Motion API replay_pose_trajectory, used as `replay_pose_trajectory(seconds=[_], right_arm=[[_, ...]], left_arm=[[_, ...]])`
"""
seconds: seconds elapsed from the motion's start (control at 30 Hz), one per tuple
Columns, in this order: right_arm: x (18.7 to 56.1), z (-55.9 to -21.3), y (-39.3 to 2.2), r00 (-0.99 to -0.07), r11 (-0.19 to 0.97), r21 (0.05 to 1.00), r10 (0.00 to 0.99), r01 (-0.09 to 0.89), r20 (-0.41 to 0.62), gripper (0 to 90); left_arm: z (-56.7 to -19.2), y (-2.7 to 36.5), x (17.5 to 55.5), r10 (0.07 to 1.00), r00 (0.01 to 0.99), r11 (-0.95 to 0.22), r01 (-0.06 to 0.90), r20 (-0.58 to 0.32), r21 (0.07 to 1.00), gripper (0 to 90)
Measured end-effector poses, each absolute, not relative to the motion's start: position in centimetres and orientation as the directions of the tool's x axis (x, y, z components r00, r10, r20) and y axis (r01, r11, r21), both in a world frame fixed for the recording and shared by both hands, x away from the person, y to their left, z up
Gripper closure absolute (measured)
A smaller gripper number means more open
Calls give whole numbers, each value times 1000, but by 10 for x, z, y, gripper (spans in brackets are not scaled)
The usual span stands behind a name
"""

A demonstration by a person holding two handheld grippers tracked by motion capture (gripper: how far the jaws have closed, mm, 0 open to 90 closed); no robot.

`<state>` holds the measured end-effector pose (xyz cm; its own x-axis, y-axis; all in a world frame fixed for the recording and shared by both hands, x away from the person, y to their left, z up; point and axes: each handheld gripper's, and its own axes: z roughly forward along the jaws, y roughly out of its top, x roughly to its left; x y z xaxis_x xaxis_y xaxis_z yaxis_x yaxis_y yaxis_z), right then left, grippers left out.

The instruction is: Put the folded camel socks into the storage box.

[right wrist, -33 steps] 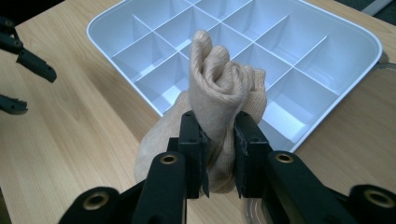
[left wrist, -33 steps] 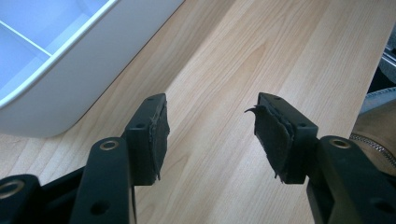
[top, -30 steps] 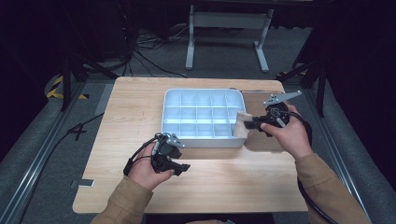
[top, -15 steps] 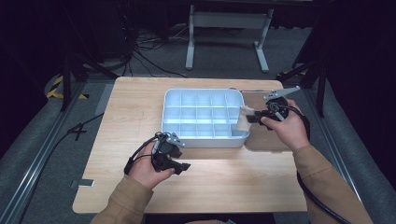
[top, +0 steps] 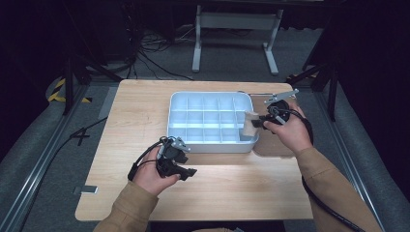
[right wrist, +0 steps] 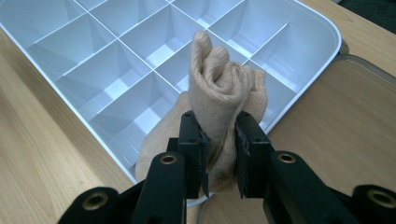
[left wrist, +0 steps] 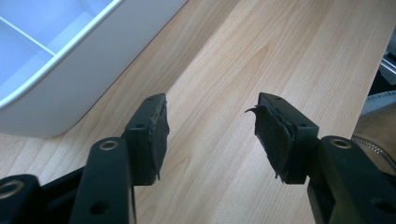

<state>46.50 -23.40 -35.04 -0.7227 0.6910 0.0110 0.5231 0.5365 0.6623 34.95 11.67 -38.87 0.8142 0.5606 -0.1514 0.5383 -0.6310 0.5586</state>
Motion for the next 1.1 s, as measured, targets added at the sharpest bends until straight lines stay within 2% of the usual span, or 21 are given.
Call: replay_pose_trajectory(seconds=[0.53, 0.8, 1.1], right_arm=[[469, -367, -210, -742, 660, 551, 663, 511, -105, 753], [469, -380, -199, -756, 700, 494, 643, 516, -121, 752], [471, -391, -189, -749, 710, 411, 656, 572, -90, 755]], left_arm=[[-388, 122, 348, 572, 804, -614, 551, -162, 565, 452], [-389, 124, 346, 581, 799, -618, 558, -157, 554, 447], [-391, 126, 345, 590, 791, -608, 567, -162, 555, 441]])
